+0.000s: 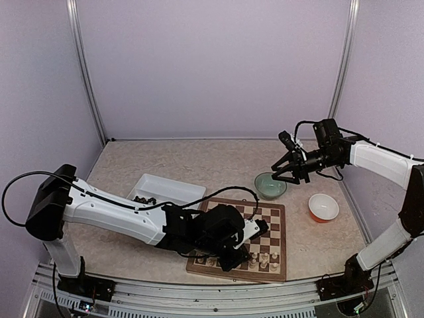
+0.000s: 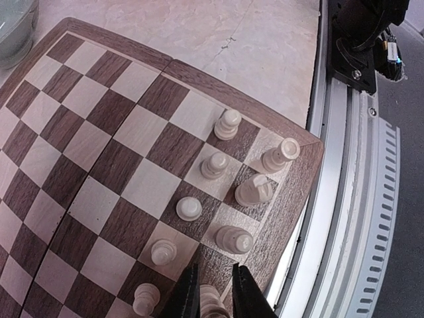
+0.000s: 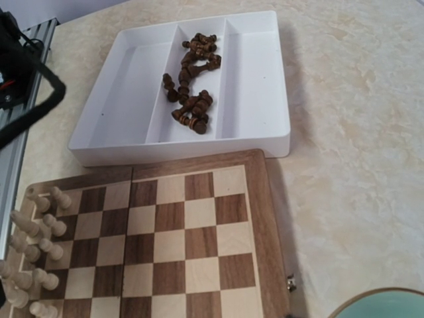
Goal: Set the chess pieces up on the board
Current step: Place the queen at e1.
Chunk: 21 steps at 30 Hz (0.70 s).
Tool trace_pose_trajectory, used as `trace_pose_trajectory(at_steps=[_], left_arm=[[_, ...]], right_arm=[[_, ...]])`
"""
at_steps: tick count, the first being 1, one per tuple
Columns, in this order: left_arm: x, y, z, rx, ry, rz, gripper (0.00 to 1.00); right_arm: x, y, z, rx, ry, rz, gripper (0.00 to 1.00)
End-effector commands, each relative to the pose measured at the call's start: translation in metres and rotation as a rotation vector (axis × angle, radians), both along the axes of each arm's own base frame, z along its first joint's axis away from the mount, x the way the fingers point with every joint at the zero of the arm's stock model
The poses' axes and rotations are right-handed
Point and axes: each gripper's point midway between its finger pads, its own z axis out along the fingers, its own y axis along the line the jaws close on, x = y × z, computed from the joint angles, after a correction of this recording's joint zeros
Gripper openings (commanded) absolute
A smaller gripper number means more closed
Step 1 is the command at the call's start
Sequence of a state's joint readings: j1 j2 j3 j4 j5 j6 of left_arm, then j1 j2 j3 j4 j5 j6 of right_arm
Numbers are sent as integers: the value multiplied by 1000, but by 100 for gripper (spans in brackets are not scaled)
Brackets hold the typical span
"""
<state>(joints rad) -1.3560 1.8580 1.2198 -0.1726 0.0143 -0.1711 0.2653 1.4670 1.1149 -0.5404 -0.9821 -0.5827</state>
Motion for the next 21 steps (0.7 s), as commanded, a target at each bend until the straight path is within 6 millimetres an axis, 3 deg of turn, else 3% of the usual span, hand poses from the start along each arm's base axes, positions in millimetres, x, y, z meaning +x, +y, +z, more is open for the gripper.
trace_pose_trajectory(at_steps=[1,11,21], left_arm=[[-1,-7,15,-26,-21,-7,20],[-3,18,7,66,-14,18,26],[-4,4,10,48,-19,-15,15]], right_arm=[[-5,0,4,13,0,10,46],[-5,0,5,15,-1,14,46],[-6,0,4,15,-1,14,47]])
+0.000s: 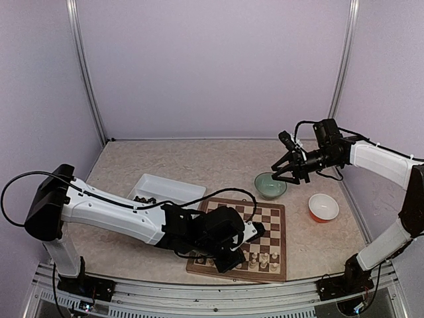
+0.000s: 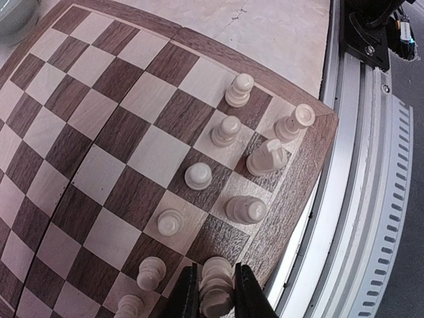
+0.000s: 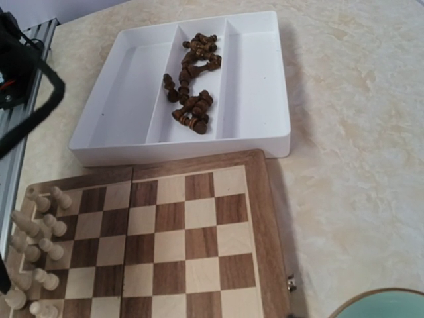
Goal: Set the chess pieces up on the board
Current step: Place the queen at e1.
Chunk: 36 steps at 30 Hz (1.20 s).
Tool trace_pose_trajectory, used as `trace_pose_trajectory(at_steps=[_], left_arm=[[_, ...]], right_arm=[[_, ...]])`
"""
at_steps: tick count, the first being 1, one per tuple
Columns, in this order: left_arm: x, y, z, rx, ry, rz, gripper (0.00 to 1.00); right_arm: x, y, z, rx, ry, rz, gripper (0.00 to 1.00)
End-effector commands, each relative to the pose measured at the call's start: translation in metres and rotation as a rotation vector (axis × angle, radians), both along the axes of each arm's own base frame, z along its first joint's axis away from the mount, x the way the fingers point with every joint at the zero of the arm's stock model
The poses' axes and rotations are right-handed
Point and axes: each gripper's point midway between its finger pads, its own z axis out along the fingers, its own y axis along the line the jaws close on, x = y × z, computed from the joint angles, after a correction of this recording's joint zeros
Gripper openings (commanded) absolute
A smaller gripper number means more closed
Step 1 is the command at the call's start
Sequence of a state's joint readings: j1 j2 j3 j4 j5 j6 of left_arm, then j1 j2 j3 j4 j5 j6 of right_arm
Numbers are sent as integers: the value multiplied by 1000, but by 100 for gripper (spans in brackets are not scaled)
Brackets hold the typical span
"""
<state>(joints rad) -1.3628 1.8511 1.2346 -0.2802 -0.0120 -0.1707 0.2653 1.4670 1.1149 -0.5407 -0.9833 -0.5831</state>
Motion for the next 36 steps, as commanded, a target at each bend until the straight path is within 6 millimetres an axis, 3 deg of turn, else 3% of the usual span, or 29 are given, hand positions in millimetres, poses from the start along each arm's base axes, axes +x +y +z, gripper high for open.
trace_pose_trajectory(at_steps=[1,23,36], left_arm=[[-2,-12,18,-40,-18,-28,14],[-2,-22,6,-22,-8,-46,15],[-2,-22,12,-32,-15,-42,28]], right_arm=[[-6,0,4,14,0,14,47],[-6,-1,3,10,-2,14,47],[-7,0,5,13,-6,16,47]])
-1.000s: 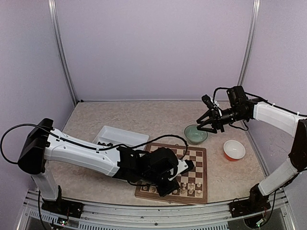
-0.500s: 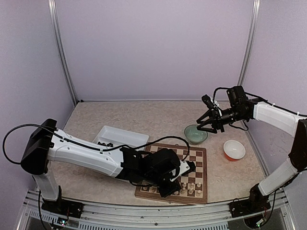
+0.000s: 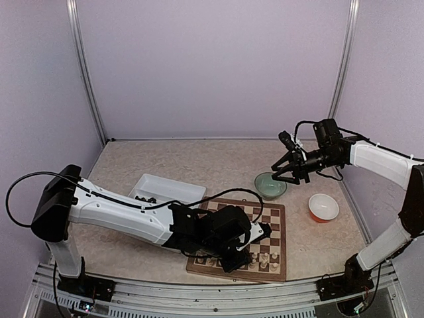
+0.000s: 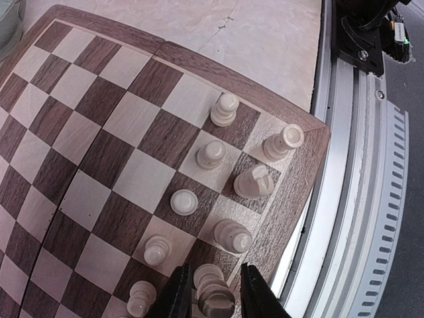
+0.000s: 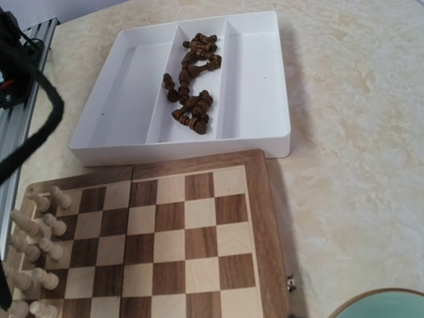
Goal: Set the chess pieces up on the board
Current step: Place the queen at e1, then reset both arms
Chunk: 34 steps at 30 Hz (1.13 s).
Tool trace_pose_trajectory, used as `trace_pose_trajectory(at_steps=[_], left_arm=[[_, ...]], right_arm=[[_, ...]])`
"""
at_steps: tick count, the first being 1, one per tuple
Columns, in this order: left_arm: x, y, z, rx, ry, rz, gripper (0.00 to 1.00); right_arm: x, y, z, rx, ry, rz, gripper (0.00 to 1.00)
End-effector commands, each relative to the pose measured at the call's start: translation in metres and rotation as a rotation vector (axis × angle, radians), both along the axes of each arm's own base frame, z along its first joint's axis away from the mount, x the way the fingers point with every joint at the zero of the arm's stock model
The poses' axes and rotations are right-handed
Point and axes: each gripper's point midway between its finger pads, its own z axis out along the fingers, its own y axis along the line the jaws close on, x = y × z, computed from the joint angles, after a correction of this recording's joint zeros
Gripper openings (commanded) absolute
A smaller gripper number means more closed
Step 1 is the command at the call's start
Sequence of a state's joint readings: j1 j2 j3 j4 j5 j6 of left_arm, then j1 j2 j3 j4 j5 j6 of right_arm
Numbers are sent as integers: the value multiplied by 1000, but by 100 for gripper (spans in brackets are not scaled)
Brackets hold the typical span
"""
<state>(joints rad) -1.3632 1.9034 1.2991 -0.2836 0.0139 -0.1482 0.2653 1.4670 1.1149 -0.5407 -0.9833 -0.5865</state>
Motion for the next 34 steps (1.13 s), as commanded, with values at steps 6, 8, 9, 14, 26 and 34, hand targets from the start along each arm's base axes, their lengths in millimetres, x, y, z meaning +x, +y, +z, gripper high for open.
trace_pose_trajectory(at_steps=[6,8,9,14,26,34], left_arm=[[0,-11,32,-64,-37,-18,30],[8,-13,50,-85,-84,-1,32],[11,-13,63,-100,-110,4,33],[60,7,126,-134,-276,149,49],[232,163,210,-200,-428,828,99],[258,229,238,-434,-434,1076,99]], right_arm=[[-5,-1,13,14,-13,6,48],[-2,-2,23,8,-38,-6,48],[0,-2,30,5,-60,-17,48],[20,-14,79,-21,-222,-157,53],[67,-99,164,-8,-423,-851,99],[52,-104,151,16,-419,-863,99]])
